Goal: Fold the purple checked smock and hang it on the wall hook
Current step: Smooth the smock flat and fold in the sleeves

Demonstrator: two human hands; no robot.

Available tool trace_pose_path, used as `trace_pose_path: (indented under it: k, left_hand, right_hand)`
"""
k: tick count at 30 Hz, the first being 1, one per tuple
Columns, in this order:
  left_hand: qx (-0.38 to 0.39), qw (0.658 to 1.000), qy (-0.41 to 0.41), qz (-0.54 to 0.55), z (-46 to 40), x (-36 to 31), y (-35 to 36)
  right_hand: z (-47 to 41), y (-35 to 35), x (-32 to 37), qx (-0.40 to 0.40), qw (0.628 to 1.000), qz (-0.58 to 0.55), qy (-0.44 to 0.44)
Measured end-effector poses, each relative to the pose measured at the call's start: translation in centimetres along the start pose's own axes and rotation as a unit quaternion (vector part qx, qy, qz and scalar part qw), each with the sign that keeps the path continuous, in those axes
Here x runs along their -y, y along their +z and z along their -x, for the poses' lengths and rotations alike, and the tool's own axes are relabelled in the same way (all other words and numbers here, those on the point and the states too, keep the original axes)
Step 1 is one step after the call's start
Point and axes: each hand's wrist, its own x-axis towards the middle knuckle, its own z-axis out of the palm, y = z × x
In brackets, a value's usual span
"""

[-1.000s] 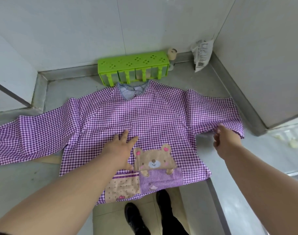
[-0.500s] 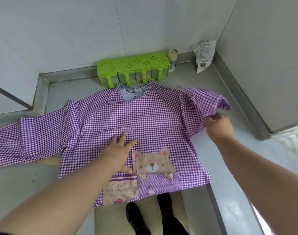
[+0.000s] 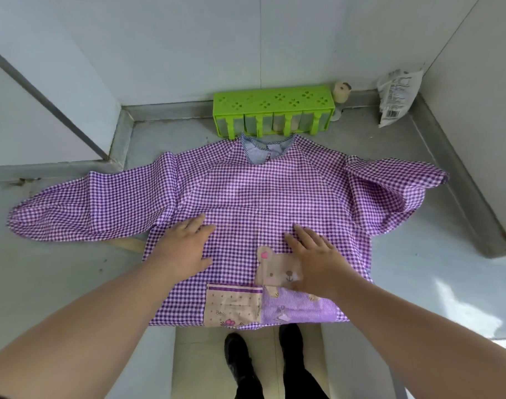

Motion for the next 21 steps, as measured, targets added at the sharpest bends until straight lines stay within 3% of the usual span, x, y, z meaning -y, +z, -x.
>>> trace_pose_path:
  k: [3, 7, 13, 16, 21]
  left_hand:
    - [0.035, 0.998, -0.049, -0.012, 1.1, 2.2, 1.4]
    - [0.1, 0.993, -0.057, -0.013, 2.3, 3.8, 2.8]
    - [0.072, 0.996, -0.053, 0.01, 3.2, 3.8, 2.2]
    - [0.062, 0.996, -0.068, 0.015, 3.3, 3.5, 1.7]
    - [0.057, 0.993, -0.092, 0.037, 2.9, 3.7, 1.4]
  right_hand:
    - [-0.3, -0.2, -1.4, 0.033, 0.999, 0.038, 0.017]
    - [-0.6, -2.0, -4.0, 0.066, 0.994, 0.075, 0.045]
    - [-2.0, -4.7, -2.5, 0.047, 0.984, 0.155, 0.073]
    - [-2.4, -4.7, 1.0, 0.021, 0.993, 0.113, 0.037]
    - [-3.2, -2.3, 3.3, 0.072, 0.991, 0.109, 0.033]
